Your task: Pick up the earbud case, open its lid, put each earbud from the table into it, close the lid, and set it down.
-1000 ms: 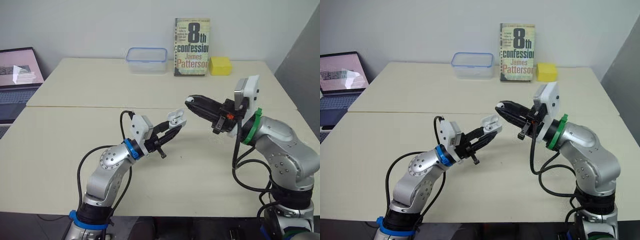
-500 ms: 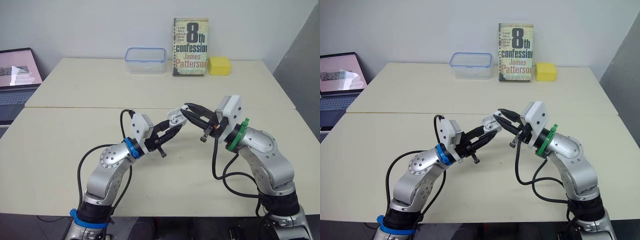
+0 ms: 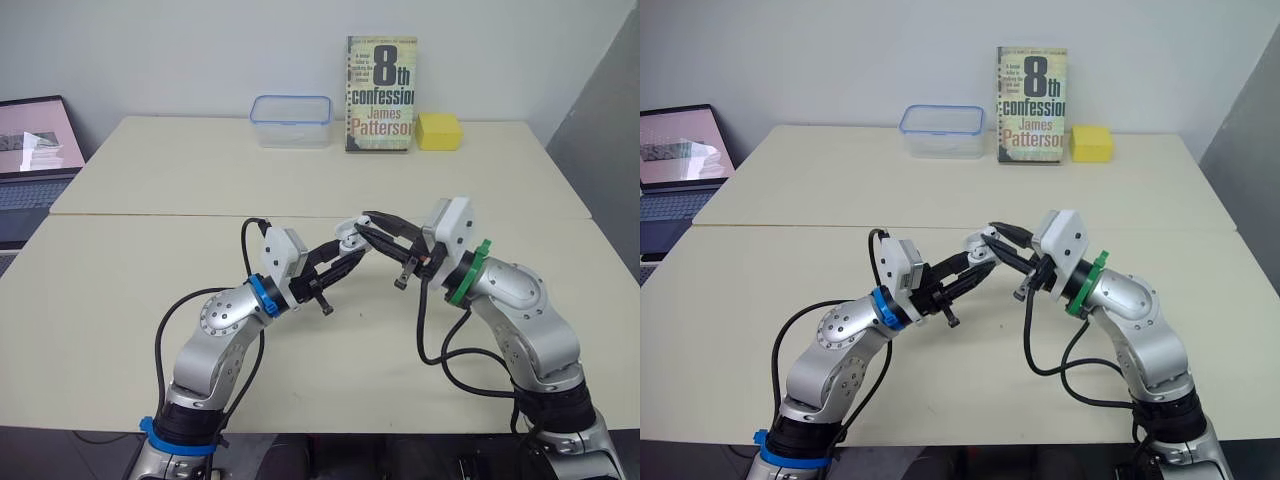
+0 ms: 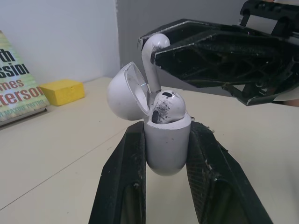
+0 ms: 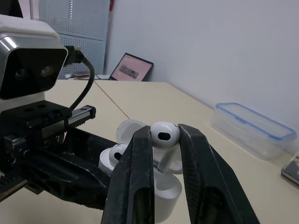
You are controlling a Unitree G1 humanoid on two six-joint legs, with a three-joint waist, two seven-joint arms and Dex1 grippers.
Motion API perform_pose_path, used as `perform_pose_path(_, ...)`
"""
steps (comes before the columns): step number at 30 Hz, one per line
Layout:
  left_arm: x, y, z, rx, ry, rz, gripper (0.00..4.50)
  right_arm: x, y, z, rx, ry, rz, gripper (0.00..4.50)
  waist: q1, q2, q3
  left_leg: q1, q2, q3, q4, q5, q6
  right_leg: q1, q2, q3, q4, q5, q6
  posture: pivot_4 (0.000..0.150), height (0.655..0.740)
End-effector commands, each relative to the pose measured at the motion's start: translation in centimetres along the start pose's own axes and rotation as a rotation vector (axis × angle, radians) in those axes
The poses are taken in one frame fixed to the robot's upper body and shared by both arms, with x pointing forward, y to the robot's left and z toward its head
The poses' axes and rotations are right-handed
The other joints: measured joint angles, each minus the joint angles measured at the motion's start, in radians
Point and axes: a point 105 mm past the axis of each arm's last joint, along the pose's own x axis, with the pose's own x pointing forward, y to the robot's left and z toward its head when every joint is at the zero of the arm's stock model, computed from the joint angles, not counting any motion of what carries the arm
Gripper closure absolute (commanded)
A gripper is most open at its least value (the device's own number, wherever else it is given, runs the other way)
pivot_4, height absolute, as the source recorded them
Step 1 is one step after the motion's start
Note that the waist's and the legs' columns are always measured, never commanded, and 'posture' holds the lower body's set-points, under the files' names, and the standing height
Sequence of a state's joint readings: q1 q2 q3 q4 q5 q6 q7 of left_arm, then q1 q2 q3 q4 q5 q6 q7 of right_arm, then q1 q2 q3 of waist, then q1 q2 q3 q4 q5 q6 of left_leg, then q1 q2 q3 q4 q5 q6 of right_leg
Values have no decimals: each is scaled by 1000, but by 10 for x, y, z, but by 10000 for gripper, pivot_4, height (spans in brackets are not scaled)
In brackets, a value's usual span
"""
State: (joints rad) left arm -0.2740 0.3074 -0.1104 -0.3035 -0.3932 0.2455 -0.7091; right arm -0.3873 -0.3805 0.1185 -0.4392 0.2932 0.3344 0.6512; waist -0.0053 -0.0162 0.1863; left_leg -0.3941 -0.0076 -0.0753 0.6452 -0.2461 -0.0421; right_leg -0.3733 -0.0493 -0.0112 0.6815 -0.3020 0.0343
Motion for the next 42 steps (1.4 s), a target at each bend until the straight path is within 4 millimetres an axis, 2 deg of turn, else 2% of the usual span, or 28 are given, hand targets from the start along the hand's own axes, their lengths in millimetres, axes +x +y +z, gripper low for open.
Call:
perform_pose_path(1, 1, 1, 14, 39, -52, -5, 36978, -3, 1, 3, -40, -16, 6, 40860, 0, 0, 0, 0, 0, 0, 0, 0, 0, 0, 0, 0, 0, 0, 0, 1500, 7400)
perform_pose_path(14, 0, 0, 15, 45, -51, -4, 36978, -3, 6, -10, -69, 8, -1, 40860, 0, 0, 0, 0, 0, 0, 0, 0, 0, 0, 0, 0, 0, 0, 0, 1500, 7400)
perform_pose_path(22, -2, 0, 13, 46, -43, -4, 36978, -9, 10, -2, -54, -17, 31, 13082, 0, 0, 0, 0, 0, 0, 0, 0, 0, 0, 0, 0, 0, 0, 0, 1500, 7400)
perform_pose_path(25, -2, 1, 13, 47, -39, -3, 36978, -16, 9, 4, -61, -14, 61, 12956, 0, 0, 0, 0, 0, 0, 0, 0, 0, 0, 0, 0, 0, 0, 0, 1500, 7400)
perform_pose_path(28, -3, 1, 12, 47, -35, -2, 36978, -27, 6, 17, -84, -6, 114, 12956, 1, 0, 0, 0, 0, 0, 0, 0, 0, 0, 0, 0, 0, 0, 0, 1500, 7400)
perform_pose_path(31, -4, 2, 11, 46, -33, -4, 36978, -32, -7, 37, -78, 16, 152, 12956, 0, 0, 0, 0, 0, 0, 0, 0, 0, 0, 0, 0, 0, 0, 0, 1500, 7400)
perform_pose_path(35, -2, 0, 10, 38, -35, -15, 36978, -26, -26, 53, -62, 57, 173, 12956, -3, 0, 0, 1, 1, 0, 0, 0, 0, 0, 0, 0, 0, 0, 0, 1500, 7400)
perform_pose_path(38, 1, -1, 10, 32, -38, -29, 36978, -15, -47, 60, -60, 80, 149, 18731, -2, 0, 0, 0, 1, -1, 0, 0, 0, 0, 1, 0, -1, 0, 0, 1500, 7400)
perform_pose_path(42, 4, -3, 9, 29, -42, -49, 36978, -3, -61, 50, -127, 175, 189, 33167, 0, 0, 0, 0, 0, 1, 0, 0, 0, 0, 0, 0, -1, 0, 0, 1500, 7400)
